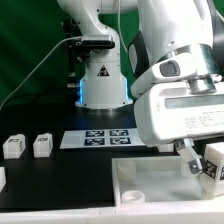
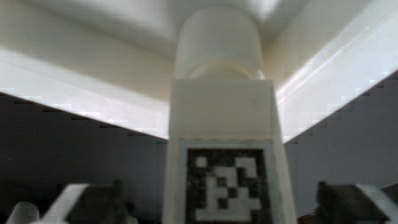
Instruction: Assemble one leg
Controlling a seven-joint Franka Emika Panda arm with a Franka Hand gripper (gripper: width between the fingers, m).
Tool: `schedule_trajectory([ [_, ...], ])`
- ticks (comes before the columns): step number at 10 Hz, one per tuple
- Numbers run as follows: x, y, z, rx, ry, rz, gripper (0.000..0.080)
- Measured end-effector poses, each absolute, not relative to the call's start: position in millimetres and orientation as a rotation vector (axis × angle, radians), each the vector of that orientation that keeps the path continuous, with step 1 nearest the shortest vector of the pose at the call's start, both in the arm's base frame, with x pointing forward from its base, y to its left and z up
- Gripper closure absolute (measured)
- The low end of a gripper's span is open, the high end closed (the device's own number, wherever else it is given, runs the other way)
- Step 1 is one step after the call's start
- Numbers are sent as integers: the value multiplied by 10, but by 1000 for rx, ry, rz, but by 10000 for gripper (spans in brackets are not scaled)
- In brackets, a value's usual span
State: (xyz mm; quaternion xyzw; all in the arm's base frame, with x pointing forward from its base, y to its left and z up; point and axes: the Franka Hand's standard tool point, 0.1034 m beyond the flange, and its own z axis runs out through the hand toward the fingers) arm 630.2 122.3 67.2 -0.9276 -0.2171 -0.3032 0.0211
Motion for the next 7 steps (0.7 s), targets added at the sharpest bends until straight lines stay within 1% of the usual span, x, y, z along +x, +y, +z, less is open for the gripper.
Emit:
schedule_trajectory([
  [1,6301,1223,669,-2876,-673,-939,182],
  [2,6301,1223,668,-2876,-673,-939,182],
  [3,6300,1223,667,-2876,-673,-939,155],
  [7,6299,1222,664,-2876,-673,-938,150],
])
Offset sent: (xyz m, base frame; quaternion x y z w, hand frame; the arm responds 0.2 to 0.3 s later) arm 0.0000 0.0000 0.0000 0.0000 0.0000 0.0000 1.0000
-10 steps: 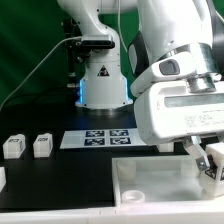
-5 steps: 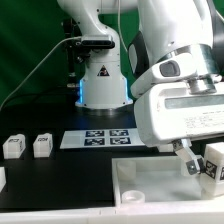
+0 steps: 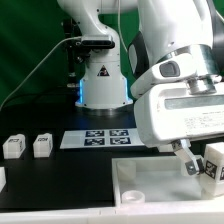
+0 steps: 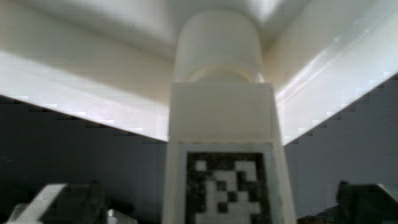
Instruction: Assemble one leg
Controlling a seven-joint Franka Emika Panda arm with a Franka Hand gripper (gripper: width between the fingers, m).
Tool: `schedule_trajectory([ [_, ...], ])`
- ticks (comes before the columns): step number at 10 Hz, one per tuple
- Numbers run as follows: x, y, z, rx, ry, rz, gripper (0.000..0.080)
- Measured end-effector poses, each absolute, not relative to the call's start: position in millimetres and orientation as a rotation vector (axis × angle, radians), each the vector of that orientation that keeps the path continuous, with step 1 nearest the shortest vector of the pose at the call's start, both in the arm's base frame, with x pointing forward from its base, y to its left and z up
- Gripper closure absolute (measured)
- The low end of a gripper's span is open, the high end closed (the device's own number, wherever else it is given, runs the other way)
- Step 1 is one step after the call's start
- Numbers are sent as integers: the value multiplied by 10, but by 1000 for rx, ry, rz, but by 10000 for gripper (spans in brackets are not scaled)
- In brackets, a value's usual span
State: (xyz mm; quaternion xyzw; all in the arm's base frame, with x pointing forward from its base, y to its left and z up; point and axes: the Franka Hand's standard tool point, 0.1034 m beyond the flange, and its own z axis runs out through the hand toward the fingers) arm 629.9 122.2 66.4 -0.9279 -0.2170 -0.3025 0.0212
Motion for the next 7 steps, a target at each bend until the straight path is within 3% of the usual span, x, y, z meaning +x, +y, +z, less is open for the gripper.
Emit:
schedule_trajectory([
  [2,6269,1243,642,-2890,-673,-870,150],
  [3,6288,1225,861,-2905,-685,-816,150],
  [5,6230,1269,971,-2952,-641,-538,150],
  [7,6219,1289,996,-2962,-636,-469,150],
])
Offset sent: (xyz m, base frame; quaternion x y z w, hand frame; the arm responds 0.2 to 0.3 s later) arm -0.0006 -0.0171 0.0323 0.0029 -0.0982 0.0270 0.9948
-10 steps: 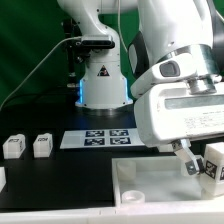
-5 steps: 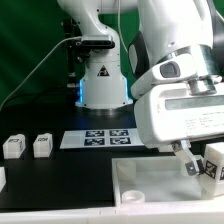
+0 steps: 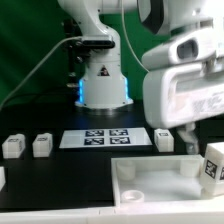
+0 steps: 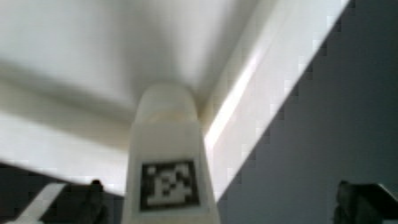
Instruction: Assemble one leg
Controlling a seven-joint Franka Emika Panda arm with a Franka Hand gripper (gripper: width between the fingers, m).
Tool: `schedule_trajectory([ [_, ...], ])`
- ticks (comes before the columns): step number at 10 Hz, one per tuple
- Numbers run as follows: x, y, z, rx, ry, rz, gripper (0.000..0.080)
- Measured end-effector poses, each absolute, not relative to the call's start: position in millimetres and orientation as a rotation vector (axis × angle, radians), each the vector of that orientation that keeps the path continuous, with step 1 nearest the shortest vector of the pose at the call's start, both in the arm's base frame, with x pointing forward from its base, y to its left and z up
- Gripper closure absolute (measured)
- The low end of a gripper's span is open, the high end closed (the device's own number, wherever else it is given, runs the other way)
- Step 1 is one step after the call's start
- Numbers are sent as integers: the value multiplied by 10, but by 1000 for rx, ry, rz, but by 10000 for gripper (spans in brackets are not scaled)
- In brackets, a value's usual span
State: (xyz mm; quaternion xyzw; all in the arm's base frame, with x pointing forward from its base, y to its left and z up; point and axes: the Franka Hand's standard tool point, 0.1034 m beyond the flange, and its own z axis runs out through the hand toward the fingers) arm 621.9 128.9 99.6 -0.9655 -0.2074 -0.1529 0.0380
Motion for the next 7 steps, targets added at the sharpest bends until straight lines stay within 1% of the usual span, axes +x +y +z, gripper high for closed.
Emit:
schedule_trajectory([
  [7,6219,1289,996,-2962,-636,-469,150],
])
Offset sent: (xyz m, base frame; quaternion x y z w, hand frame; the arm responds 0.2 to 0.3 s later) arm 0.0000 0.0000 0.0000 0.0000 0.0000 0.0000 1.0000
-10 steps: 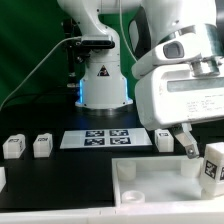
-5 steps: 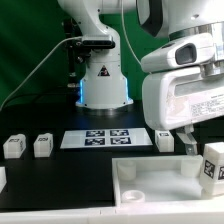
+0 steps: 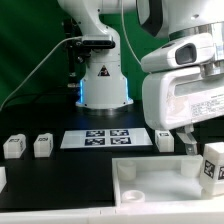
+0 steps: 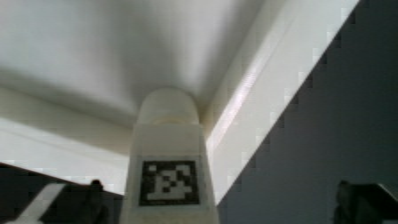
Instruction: Assemble one leg
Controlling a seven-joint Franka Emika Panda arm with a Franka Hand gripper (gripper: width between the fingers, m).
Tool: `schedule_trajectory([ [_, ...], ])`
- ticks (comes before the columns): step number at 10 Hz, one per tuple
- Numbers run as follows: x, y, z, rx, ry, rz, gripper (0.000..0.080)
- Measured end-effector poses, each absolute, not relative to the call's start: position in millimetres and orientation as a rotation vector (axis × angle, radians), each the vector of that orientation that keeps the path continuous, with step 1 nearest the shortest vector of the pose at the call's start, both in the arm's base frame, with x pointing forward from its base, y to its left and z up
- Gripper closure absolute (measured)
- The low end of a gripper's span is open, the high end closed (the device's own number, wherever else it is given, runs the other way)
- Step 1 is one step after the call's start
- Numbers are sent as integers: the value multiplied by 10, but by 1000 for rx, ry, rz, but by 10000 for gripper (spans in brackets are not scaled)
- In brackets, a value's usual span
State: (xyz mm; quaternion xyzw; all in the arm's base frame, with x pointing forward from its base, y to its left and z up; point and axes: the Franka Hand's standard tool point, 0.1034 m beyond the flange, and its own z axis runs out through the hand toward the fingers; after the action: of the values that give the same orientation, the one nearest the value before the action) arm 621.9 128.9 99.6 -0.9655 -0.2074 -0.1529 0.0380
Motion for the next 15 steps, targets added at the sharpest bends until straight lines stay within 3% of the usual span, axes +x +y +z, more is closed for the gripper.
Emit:
schedule_trajectory([
  [1,6035,1286,856,-2974,-641,-292,150],
  [2,6109,1264,932,-2979,-639,-251,150],
  [6,6233,1269,940,-2977,-634,-270,150],
  [12,6217,1285,664,-2987,-526,-199,150],
  [15,6234,1203,658,-2998,-519,-201,502],
])
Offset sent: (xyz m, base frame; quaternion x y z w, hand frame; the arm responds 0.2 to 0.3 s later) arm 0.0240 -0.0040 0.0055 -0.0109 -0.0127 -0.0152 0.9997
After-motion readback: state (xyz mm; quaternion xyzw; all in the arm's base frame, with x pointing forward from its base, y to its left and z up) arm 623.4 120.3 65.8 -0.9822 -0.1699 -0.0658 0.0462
